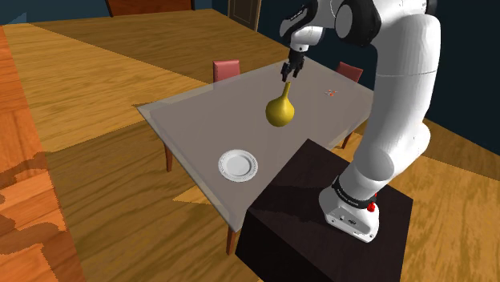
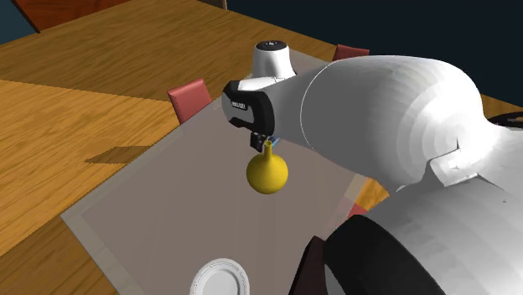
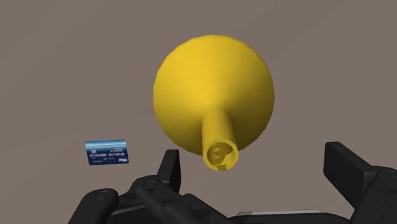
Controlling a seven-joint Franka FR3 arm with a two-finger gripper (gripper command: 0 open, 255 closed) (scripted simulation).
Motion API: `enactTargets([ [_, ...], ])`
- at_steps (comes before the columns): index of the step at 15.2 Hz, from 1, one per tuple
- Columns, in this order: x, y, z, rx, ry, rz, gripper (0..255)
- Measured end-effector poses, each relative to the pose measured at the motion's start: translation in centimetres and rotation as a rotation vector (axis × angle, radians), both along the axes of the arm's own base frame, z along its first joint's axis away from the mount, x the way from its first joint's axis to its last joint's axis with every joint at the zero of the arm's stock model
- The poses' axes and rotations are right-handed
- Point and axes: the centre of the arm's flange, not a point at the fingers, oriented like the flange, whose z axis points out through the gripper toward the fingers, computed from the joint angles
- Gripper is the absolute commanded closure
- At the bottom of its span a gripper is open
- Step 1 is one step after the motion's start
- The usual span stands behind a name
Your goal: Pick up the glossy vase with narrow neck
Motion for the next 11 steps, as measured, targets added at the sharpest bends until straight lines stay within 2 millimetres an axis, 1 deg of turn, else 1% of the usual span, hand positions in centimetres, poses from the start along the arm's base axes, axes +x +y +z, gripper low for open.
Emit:
enactTargets([
  [1, 0.7, -0.8, -0.5, 0.001, 0.005, -0.002, 0],
  [3, 0.9, -1.6, -1.7, 0.002, 0.008, -0.003, 0],
  [5, 0.9, -1.9, -2.7, 0.002, 0.008, -0.003, 0],
  [9, 0.9, -1.9, -4.9, 0.002, 0.009, -0.003, 0],
  [10, 0.9, -1.9, -5.1, 0.002, 0.009, -0.003, 255],
  [11, 0.9, -1.8, -5.2, 0.002, 0.009, -0.003, 255],
])
